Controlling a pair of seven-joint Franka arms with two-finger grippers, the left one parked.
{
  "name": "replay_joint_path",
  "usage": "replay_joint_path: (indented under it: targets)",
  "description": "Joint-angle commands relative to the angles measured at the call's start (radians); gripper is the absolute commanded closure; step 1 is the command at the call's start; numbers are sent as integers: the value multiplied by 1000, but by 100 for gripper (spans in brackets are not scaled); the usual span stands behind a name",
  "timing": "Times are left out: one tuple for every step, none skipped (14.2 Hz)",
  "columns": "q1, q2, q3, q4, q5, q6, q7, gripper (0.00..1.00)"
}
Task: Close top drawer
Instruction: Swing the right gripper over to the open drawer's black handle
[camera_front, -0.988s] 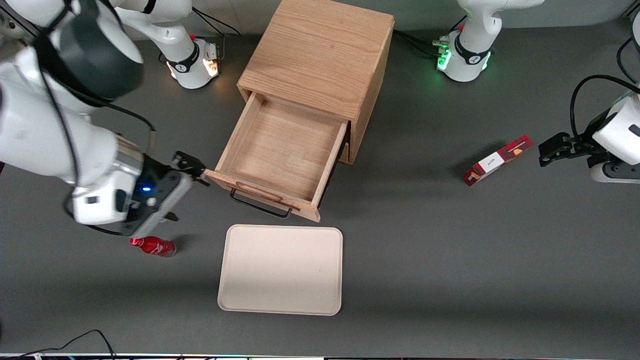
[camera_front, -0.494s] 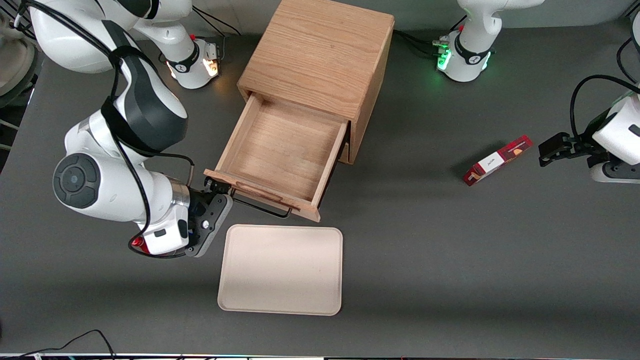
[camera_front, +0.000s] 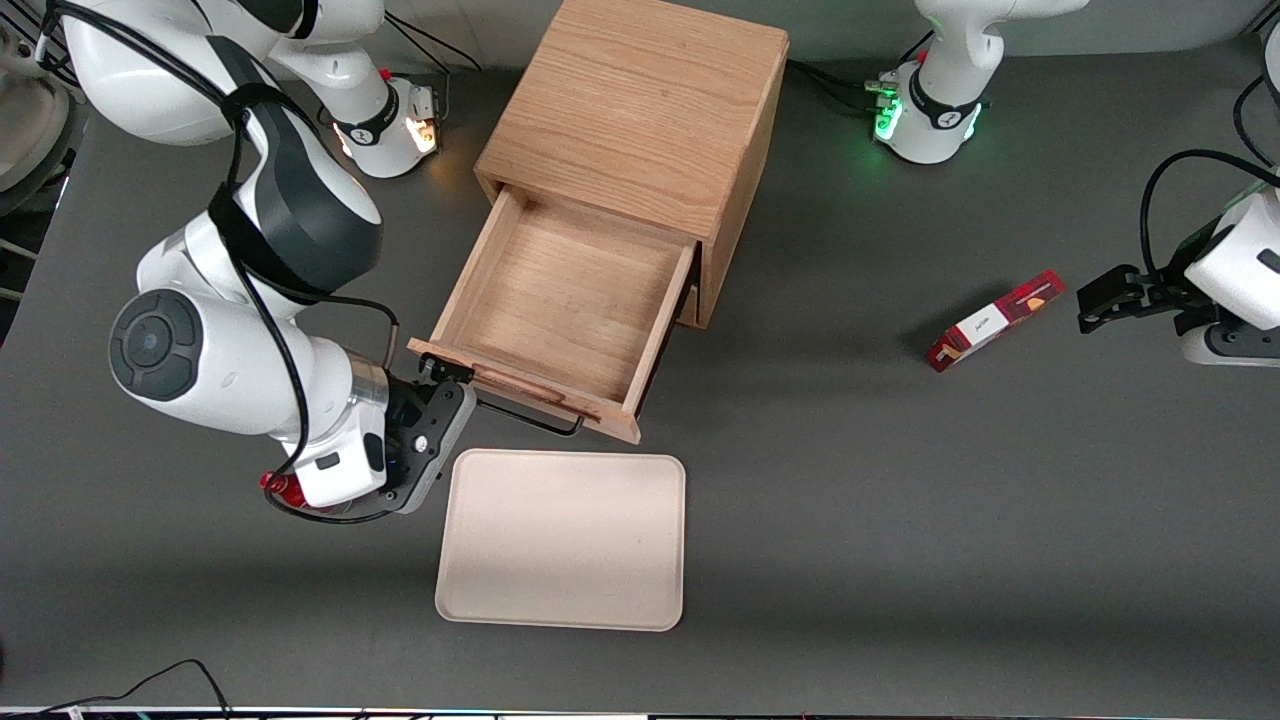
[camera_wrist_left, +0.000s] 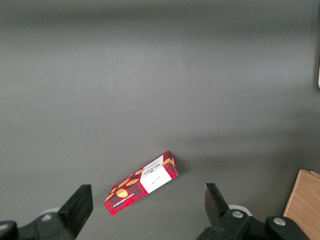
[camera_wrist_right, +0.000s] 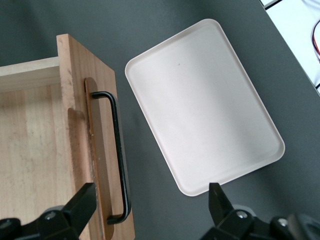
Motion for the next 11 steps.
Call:
replay_joint_path:
  targets:
    - [-5, 53, 17, 15, -6, 8, -6, 0]
    - [3, 67, 15, 15, -7, 6, -6, 0]
    - [6, 81, 14, 15, -12, 6, -6, 0]
    - [6, 88, 12, 13, -13, 6, -8, 0]
    - [6, 97, 12, 12, -12, 6, -10, 0]
    - [6, 102, 14, 4, -12, 6, -11, 0]
    - [6, 104, 14, -19, -10, 8, -17, 0]
    - [1, 105, 15, -42, -7, 8, -19, 0]
    - [0, 107, 15, -51, -7, 8, -19, 0]
    - [0, 107, 15, -51, -6, 8, -20, 0]
    - [0, 107, 17, -51, -4, 8, -17, 0]
